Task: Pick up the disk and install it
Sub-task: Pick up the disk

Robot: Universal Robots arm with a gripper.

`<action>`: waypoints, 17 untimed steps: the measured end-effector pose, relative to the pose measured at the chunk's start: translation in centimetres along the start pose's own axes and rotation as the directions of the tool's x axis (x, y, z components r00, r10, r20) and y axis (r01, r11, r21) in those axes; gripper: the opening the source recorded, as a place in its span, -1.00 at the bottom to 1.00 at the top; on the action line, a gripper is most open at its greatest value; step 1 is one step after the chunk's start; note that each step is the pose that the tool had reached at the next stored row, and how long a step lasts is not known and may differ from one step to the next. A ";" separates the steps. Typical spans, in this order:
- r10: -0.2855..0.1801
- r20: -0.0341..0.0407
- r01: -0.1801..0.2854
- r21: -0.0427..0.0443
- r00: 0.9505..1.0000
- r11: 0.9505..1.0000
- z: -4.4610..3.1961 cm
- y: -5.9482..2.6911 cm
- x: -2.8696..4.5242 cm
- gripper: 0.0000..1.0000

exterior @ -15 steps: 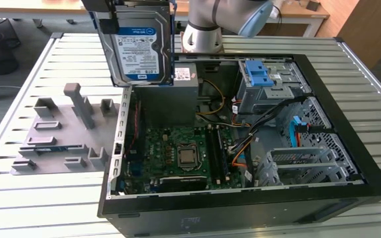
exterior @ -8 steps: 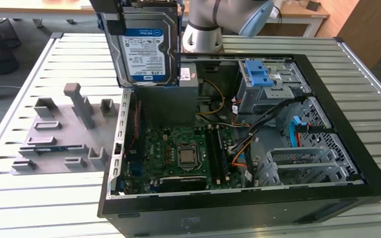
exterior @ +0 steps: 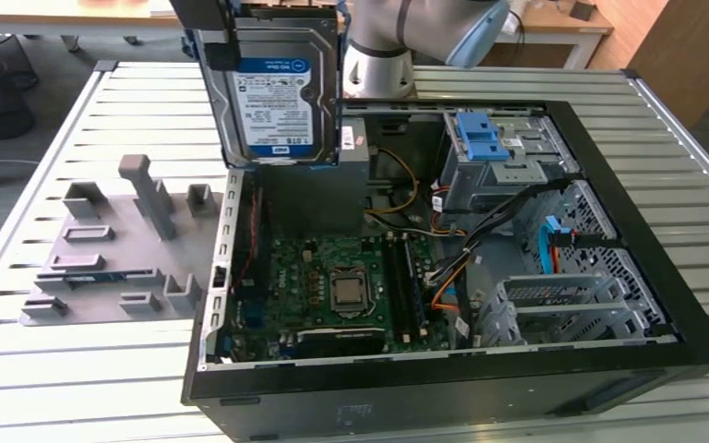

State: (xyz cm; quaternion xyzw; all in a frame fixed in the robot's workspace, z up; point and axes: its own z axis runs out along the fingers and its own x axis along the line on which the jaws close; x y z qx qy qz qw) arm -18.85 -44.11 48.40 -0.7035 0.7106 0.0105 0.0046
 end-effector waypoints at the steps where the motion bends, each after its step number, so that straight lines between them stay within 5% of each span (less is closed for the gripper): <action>1: 0.000 0.000 0.000 0.000 1.000 1.000 0.00 -0.12 0.05 -0.27; 17: 0.005 0.000 -0.005 -0.001 1.000 1.000 -0.04 -2.77 0.50 -0.27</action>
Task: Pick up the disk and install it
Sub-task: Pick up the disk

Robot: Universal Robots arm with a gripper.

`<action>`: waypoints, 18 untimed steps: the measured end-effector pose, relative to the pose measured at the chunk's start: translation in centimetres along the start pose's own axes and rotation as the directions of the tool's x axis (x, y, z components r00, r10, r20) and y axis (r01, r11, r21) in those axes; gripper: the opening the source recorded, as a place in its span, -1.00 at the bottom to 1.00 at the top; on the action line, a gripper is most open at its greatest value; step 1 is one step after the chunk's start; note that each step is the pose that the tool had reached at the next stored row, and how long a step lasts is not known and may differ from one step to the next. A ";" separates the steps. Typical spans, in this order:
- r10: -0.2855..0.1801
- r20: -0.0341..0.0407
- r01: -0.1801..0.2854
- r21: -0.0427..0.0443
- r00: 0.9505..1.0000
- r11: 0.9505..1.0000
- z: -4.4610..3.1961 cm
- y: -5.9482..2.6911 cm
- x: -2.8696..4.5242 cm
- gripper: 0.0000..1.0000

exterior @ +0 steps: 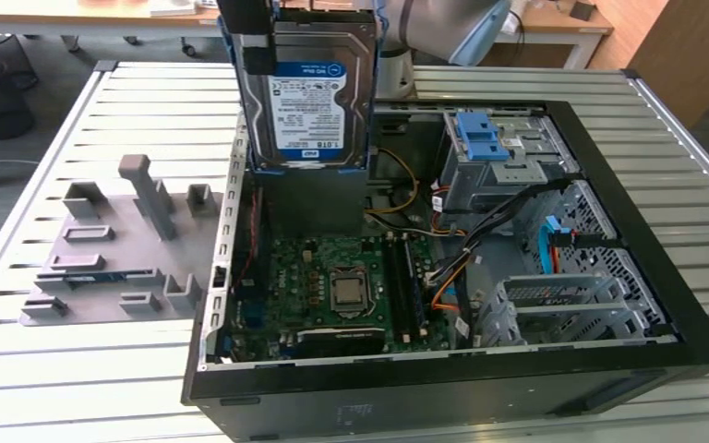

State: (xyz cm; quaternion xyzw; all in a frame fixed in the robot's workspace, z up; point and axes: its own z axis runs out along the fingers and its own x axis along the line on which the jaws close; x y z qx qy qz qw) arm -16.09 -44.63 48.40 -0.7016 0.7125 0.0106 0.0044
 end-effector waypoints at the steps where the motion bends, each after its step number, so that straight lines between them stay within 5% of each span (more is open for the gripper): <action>1: 0.000 0.000 0.000 0.000 1.000 1.000 0.00 -0.16 0.02 -0.27; 18: 0.007 0.000 -0.007 -0.001 1.000 1.000 -0.03 -2.93 0.41 -0.27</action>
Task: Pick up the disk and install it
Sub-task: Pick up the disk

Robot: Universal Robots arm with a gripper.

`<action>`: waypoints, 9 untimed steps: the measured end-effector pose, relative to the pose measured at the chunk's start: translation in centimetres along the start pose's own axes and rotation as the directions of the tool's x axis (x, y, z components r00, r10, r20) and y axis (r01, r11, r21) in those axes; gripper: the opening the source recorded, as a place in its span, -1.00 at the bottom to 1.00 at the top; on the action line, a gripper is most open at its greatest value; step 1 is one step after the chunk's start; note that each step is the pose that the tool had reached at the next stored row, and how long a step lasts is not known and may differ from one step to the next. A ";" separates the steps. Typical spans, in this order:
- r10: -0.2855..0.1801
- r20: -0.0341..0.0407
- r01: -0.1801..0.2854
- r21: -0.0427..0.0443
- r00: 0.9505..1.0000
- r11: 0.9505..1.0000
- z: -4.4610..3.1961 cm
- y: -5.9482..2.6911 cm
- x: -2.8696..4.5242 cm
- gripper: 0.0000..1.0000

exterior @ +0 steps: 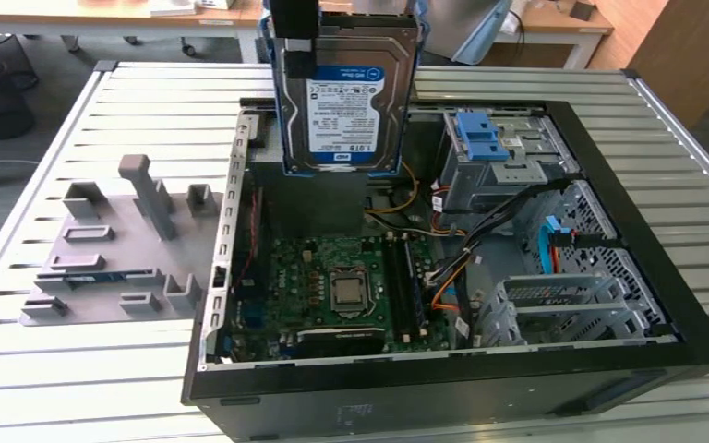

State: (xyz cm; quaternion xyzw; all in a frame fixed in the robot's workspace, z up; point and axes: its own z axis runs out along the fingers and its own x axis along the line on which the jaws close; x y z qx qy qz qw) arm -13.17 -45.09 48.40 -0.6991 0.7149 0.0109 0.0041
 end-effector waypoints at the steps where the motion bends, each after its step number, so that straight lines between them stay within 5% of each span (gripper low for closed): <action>1: 0.001 0.000 -0.001 0.000 1.000 1.000 0.00 -0.15 0.02 -0.27; 9: 0.005 0.000 -0.005 0.000 1.000 1.000 -0.02 -1.28 0.18 -0.27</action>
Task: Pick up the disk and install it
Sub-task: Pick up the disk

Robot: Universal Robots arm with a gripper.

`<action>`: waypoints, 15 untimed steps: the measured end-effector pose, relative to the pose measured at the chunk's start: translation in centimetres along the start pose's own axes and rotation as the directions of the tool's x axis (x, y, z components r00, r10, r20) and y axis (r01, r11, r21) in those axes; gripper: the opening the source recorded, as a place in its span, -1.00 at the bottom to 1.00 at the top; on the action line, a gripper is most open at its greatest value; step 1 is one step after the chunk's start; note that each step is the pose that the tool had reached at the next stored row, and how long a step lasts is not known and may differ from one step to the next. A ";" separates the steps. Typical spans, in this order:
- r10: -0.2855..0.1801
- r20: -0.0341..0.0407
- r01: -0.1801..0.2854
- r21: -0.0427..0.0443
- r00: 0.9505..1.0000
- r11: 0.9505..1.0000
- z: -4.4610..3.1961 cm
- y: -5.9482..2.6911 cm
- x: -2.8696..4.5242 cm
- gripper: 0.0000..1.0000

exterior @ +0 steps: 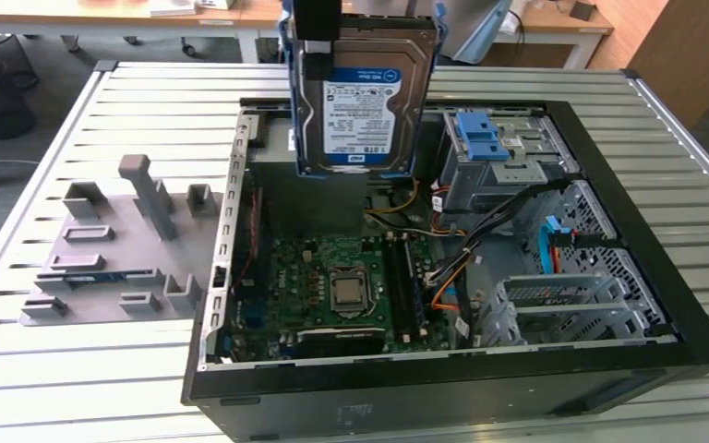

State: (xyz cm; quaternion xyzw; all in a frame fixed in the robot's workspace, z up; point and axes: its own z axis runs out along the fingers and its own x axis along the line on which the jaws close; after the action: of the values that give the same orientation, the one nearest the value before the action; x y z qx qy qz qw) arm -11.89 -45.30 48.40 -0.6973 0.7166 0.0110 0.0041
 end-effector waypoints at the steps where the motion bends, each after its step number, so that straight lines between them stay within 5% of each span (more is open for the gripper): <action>1: 0.001 0.000 -0.001 0.000 1.000 1.000 0.00 -0.15 0.02 -0.27; 15: 0.010 0.000 -0.010 0.000 1.000 1.000 -0.03 -1.94 0.33 -0.27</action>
State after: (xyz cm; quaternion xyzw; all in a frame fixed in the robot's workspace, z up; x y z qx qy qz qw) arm -9.96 -45.69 48.40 -0.6937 0.7202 0.0110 0.0041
